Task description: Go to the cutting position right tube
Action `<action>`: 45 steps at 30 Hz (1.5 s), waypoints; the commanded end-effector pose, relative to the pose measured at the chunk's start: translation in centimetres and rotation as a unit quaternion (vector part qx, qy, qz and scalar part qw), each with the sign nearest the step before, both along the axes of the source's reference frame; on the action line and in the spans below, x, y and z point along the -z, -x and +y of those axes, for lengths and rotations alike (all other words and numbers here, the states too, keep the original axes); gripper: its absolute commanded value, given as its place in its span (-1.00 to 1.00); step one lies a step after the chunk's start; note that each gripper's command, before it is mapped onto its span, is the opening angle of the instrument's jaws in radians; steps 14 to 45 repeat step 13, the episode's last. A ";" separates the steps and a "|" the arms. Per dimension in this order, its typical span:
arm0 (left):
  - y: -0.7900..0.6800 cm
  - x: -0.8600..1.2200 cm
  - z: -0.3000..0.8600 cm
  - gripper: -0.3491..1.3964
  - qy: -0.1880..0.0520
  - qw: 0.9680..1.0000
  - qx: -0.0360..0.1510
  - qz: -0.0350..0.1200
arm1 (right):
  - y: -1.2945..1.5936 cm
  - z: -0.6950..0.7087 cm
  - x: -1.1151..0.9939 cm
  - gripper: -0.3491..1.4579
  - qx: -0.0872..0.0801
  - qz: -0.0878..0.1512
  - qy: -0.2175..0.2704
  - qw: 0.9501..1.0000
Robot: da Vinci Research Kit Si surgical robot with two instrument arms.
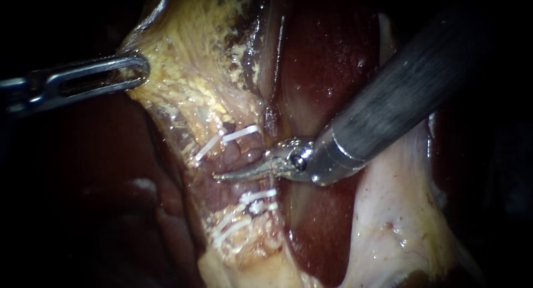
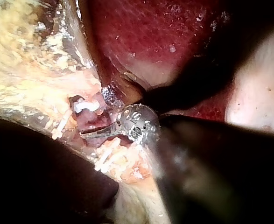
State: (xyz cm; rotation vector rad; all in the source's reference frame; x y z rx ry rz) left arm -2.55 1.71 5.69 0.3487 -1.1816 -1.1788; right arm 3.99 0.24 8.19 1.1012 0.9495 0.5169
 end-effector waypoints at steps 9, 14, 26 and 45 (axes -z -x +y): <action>0.00 0.01 0.00 -1.00 0.000 1.000 0.000 0.000 | 0.00 -0.02 0.00 -1.00 0.001 0.000 0.000 1.000; 0.01 0.01 0.00 -1.00 0.000 1.000 0.000 0.000 | 0.01 -0.02 0.01 -1.00 0.001 0.001 0.000 1.000; 0.01 0.01 0.00 -1.00 0.000 1.000 0.000 0.000 | 0.01 -0.02 0.01 -1.00 0.001 0.001 0.000 1.000; 0.01 0.01 0.00 -1.00 0.000 1.000 0.000 0.000 | 0.01 -0.02 0.01 -1.00 0.001 0.001 0.000 1.000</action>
